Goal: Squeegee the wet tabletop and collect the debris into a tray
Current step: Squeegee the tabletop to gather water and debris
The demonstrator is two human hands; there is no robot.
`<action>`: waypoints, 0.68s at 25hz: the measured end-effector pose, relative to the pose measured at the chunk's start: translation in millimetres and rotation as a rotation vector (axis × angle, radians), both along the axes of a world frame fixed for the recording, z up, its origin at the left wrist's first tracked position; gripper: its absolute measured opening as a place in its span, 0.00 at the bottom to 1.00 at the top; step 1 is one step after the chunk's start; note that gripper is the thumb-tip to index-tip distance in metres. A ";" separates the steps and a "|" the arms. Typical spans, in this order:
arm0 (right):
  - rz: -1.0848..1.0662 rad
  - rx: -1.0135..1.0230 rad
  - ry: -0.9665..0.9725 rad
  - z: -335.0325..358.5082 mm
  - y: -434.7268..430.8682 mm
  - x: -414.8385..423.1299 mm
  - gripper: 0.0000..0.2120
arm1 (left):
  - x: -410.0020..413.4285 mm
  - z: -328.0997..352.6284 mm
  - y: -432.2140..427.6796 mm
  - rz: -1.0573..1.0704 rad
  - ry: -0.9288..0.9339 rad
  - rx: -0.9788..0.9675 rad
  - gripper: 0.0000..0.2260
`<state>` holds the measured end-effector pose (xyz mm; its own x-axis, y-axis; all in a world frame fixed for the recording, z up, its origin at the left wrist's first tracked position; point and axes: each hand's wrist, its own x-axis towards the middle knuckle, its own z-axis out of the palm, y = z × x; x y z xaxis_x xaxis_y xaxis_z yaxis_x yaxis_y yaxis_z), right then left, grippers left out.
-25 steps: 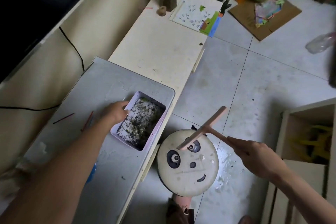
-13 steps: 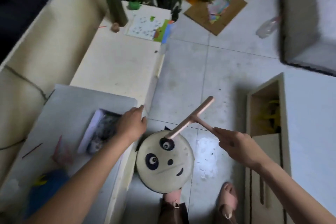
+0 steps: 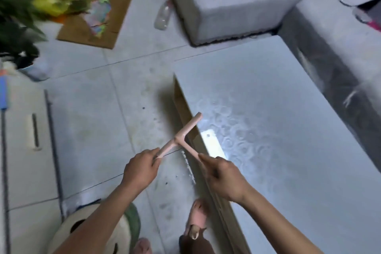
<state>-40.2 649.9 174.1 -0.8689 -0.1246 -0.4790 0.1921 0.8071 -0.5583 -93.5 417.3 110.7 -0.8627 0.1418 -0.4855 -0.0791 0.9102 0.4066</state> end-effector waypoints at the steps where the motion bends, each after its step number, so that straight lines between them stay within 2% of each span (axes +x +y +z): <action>1: -0.022 -0.001 0.002 -8.4 26.4 -3.8 0.24 | -11.9 -9.4 28.6 -0.041 -0.001 -0.001 0.14; 6: -0.139 0.022 -0.012 -49.9 126.6 -47.1 0.19 | -70.0 -49.8 136.3 -0.167 0.032 0.008 0.19; 10: -0.166 0.125 0.037 -90.3 151.8 -126.6 0.18 | -103.7 -71.5 172.0 -0.172 0.127 -0.063 0.24; 14: -0.147 0.177 -0.006 -121.2 139.8 -187.3 0.28 | -139.2 -88.7 170.0 -0.218 0.184 -0.096 0.25; 17: -0.172 0.240 -0.082 -121.0 153.6 -126.7 0.34 | -166.6 -100.5 160.9 -0.297 0.124 -0.133 0.25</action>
<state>-166.9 803.5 53.0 -0.8248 0.1463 -0.5462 0.3738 0.8659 -0.3325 -260.1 578.2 10.2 -0.8469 0.3381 -0.4104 0.2398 0.9317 0.2727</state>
